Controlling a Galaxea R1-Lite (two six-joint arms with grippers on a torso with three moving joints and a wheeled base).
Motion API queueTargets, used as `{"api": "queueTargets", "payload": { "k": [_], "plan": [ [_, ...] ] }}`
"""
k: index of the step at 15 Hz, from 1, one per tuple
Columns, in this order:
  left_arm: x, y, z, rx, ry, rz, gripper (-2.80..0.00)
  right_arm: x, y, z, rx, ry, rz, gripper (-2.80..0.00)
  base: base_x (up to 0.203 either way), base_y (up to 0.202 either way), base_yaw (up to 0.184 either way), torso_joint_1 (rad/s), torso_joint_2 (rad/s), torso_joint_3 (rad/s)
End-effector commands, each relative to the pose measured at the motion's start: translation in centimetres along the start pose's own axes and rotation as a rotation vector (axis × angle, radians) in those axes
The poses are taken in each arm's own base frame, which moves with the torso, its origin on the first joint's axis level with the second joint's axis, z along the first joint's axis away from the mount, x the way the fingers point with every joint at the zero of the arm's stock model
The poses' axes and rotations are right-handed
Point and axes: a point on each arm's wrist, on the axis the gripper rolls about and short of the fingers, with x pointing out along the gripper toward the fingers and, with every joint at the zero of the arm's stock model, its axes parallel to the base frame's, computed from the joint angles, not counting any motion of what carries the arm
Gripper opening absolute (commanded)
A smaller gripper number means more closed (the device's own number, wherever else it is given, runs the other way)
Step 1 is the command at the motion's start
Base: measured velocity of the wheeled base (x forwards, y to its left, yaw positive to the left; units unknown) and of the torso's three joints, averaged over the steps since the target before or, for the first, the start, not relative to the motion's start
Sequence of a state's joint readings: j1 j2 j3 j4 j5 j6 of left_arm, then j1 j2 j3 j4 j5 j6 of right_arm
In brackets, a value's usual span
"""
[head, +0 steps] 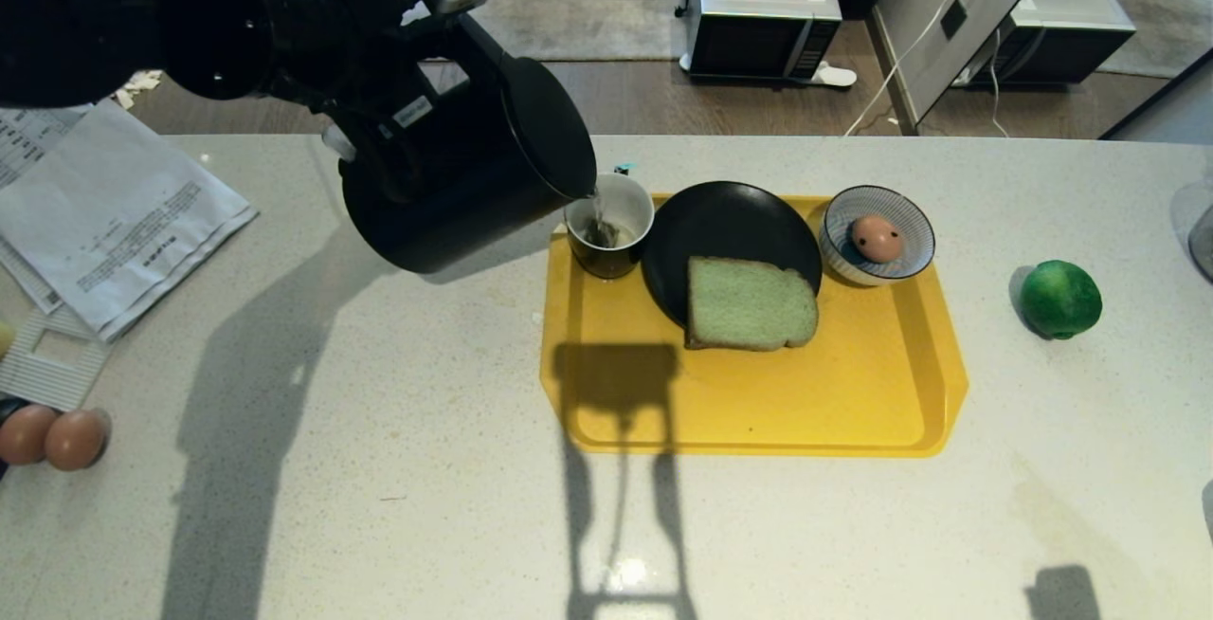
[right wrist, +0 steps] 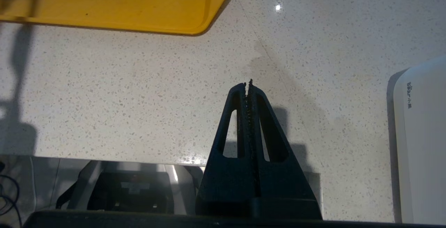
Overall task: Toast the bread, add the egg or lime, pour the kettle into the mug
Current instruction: Pour water into a cup
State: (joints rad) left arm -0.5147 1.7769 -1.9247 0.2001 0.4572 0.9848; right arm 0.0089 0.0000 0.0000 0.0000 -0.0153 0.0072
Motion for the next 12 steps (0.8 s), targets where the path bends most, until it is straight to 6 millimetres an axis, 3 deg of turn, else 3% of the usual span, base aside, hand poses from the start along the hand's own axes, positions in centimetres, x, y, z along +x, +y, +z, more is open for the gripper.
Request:
{"api": "queueTargets", "payload": {
  "k": [1,12],
  "plan": [
    [-0.25,0.22,0.02,0.001,-0.001,0.006,-2.80,0.01,0.00,-0.04,0.000,0.002,0.000,-2.80,0.000,0.000,0.000,0.000,0.00,0.000],
    [-0.44,0.36,0.26,-0.005,-0.013,0.013,-2.80,0.01,0.00,-0.04,0.000,0.002,0.000,-2.80,0.000,0.000,0.000,0.000,0.00,0.000]
  ]
}}
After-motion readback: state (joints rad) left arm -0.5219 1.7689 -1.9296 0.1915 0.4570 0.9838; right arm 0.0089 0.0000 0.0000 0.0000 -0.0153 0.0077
